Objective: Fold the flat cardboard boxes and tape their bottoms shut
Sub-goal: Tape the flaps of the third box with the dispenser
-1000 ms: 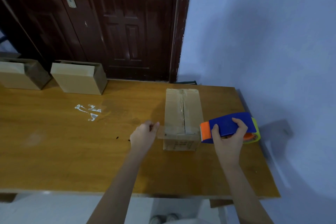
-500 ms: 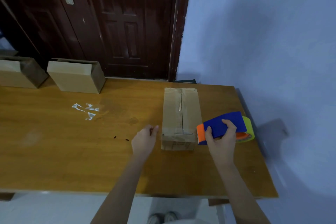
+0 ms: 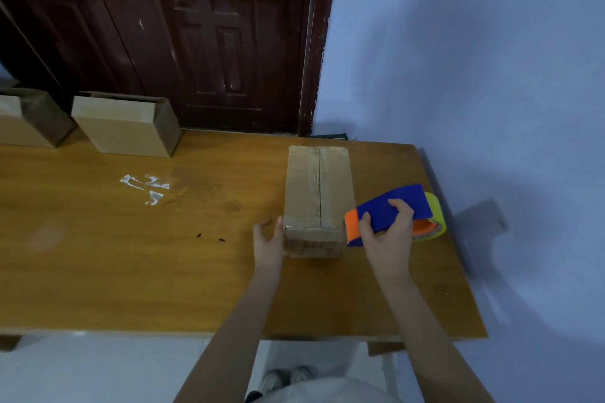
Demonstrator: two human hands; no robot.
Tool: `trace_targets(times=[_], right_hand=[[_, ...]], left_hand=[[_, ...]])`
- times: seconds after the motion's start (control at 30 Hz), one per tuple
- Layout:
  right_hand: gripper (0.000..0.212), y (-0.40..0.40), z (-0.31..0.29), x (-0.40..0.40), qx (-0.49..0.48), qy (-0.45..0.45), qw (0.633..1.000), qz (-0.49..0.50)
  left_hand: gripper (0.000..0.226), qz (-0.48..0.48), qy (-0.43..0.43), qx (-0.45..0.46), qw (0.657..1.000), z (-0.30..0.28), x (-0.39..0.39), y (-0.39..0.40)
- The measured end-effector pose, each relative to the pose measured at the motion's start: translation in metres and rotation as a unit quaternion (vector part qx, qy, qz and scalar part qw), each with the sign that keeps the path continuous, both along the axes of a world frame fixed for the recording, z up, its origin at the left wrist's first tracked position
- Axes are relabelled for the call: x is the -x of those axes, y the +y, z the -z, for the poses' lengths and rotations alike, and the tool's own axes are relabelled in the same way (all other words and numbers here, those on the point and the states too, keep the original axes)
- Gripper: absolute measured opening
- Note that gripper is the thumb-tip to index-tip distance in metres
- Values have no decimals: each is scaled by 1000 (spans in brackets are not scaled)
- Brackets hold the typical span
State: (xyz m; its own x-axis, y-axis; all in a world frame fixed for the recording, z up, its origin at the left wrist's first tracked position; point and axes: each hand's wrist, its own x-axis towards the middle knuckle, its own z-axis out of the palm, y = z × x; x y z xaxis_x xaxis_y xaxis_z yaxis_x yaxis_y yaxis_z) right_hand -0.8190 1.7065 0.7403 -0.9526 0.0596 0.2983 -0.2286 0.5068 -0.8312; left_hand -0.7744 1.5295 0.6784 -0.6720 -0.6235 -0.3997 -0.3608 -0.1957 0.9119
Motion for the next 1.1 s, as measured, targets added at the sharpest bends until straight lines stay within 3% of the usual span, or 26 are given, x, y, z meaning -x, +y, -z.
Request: trace_targets(times=[0.1, 0.17, 0.23, 0.3, 0.37, 0.47, 0.57, 0.63, 0.67, 0.7, 0.73, 0.8, 0.87, 1.0, 1.1], right_hand=[[47, 0, 0, 0, 2, 0, 1000, -3], [47, 0, 0, 0, 2, 3, 1000, -7], [47, 1, 1, 1, 0, 9, 1000, -6], [47, 1, 2, 1, 3, 7, 1000, -6], [47, 1, 2, 1, -4, 18, 1000, -8], [47, 0, 3, 1, -14, 23, 1000, -7], [47, 0, 4, 1, -8, 24, 1000, 0], [48, 1, 4, 1, -8, 23, 1000, 2], [48, 1, 4, 1, -10, 22, 1000, 3], [48, 1, 5, 1, -16, 26, 1000, 3], [47, 1, 5, 1, -27, 37, 999, 0], [45, -1, 5, 3, -52, 59, 997, -9], [43, -2, 4, 4, -66, 64, 996, -12], [43, 1, 1, 4, -42, 41, 998, -6], [43, 4, 0, 4, -1, 21, 1000, 2]], left_hand=[[59, 10, -92, -63, 994, 5, 0, -6], [58, 29, -91, -81, 992, 6, -1, -6], [40, 20, -102, -41, 994, 3, 0, -1], [27, -61, -113, 43, 991, -2, 0, 3], [30, -126, -25, 89, 988, -9, -6, 9], [51, -21, 70, 49, 996, -12, -14, 26], [65, 68, 54, -17, 996, -5, -15, 29], [74, 83, 15, 25, 996, -9, -16, 23], [73, 90, 2, 110, 990, -14, -17, 20], [70, 101, 4, 241, 965, -20, -19, 18], [67, 122, 30, 385, 914, -28, -20, 20], [67, 218, 87, 576, 783, -38, -14, 26], [67, 304, 81, 642, 699, -28, -8, 35], [61, 340, 49, 741, 577, -3, -4, 29], [62, 331, 69, 747, 572, -7, -2, 27]])
